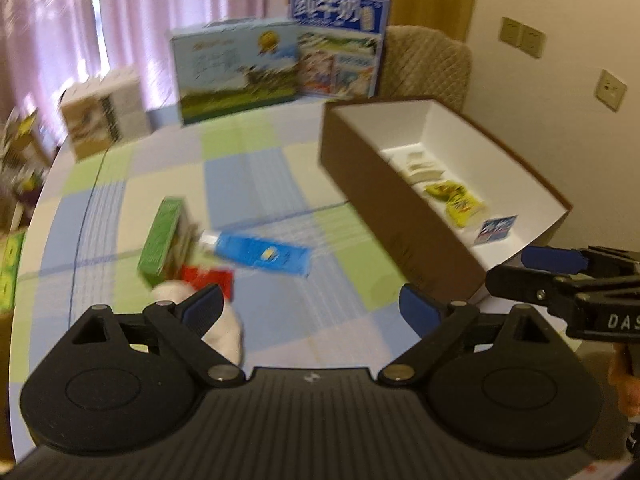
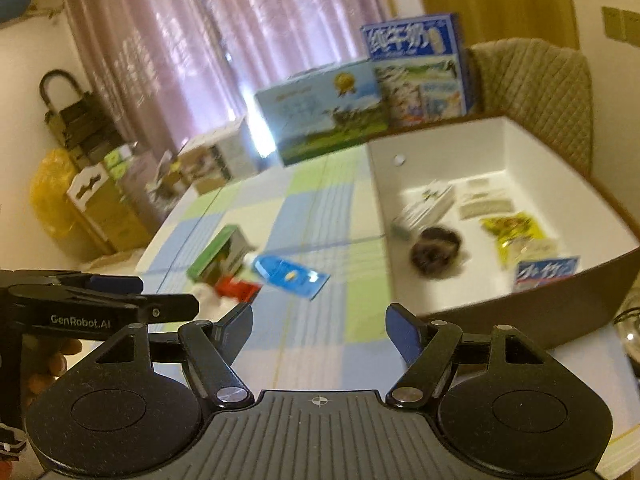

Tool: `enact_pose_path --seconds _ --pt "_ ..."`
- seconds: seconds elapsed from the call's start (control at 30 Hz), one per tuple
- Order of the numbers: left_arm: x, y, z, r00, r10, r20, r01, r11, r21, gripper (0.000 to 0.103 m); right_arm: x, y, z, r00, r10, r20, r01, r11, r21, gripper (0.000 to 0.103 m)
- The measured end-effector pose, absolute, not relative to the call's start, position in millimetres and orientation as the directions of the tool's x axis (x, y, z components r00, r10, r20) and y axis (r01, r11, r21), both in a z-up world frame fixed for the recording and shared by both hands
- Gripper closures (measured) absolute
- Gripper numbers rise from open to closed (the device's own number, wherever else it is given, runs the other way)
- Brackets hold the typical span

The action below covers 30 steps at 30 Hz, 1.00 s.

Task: Organize objects
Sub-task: 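Withdraw both tools from the storage box back over the table, then lower the left tool onto the white knit towel and close it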

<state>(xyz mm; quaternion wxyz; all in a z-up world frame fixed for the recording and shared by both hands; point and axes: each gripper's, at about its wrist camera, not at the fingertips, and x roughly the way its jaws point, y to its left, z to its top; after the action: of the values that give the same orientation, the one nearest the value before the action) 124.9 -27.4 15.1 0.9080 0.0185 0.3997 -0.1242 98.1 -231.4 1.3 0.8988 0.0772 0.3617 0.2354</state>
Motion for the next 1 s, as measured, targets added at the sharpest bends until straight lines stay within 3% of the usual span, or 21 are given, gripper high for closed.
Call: enact_pose_path --seconds 0.53,1.0 --pt "119 43 -30 0.627 -0.071 -0.776 0.055 0.997 -0.047 0.010 127 -158 -57 0.542 0.440 -0.716 -0.418 0.880 0.225 0.032" --pt "162 51 -70 0.569 -0.043 -0.821 0.032 0.999 -0.030 0.013 174 -130 -79 0.547 0.393 -0.739 -0.411 0.896 0.172 0.032"
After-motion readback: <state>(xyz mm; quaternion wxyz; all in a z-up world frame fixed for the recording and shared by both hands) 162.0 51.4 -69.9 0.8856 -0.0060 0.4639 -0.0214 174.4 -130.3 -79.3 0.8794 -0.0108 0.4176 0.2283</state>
